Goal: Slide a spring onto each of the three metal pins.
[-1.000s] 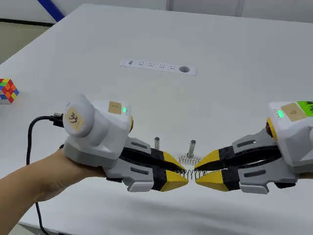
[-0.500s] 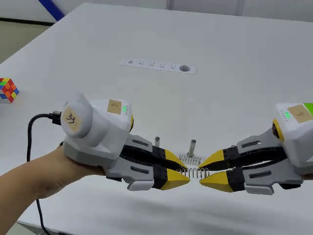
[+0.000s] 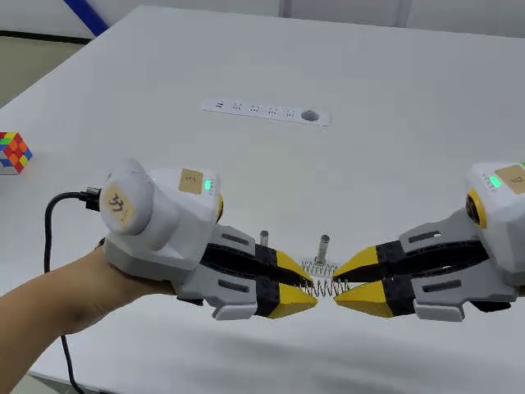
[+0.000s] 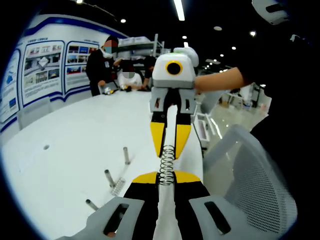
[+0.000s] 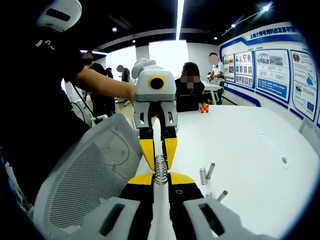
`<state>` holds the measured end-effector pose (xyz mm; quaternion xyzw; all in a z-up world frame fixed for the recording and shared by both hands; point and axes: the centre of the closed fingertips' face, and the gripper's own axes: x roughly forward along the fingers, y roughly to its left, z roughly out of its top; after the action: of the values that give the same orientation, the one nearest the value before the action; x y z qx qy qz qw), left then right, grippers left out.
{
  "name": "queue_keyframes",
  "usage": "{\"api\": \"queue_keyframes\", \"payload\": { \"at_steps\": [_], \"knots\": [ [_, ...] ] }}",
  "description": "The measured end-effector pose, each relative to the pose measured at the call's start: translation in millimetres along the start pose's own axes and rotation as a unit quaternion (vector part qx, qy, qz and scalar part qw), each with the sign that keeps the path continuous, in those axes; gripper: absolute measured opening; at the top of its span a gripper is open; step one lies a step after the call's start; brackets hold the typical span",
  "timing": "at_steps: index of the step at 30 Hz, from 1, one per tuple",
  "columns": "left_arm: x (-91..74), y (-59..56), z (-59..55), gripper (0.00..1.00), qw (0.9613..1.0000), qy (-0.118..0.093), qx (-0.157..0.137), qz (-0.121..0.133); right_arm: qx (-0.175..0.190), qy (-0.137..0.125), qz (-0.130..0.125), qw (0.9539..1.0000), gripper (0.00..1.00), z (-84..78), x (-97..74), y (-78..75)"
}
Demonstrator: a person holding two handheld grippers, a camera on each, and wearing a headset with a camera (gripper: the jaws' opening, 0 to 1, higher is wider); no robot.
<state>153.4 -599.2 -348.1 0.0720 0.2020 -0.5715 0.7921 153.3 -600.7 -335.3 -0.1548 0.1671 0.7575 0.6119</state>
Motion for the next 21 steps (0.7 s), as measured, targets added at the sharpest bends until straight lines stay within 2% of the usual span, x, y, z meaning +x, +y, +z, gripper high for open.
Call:
{"api": "queue_keyframes", "payload": {
  "at_steps": [8, 21],
  "knots": [
    [-1.5, 3.3, 4.7, 0.10, 0.9999, -0.007, 0.009, 0.008, -0.003, -0.002, -0.002, 1.0000, 0.11, 6.6, -0.5, -2.0],
    [1.3, 7.2, 8.1, 0.10, 0.9997, -0.013, 0.012, 0.016, 0.009, -0.041, -0.011, 0.9990, 0.11, 26.6, -1.3, -4.8]
  ]
}}
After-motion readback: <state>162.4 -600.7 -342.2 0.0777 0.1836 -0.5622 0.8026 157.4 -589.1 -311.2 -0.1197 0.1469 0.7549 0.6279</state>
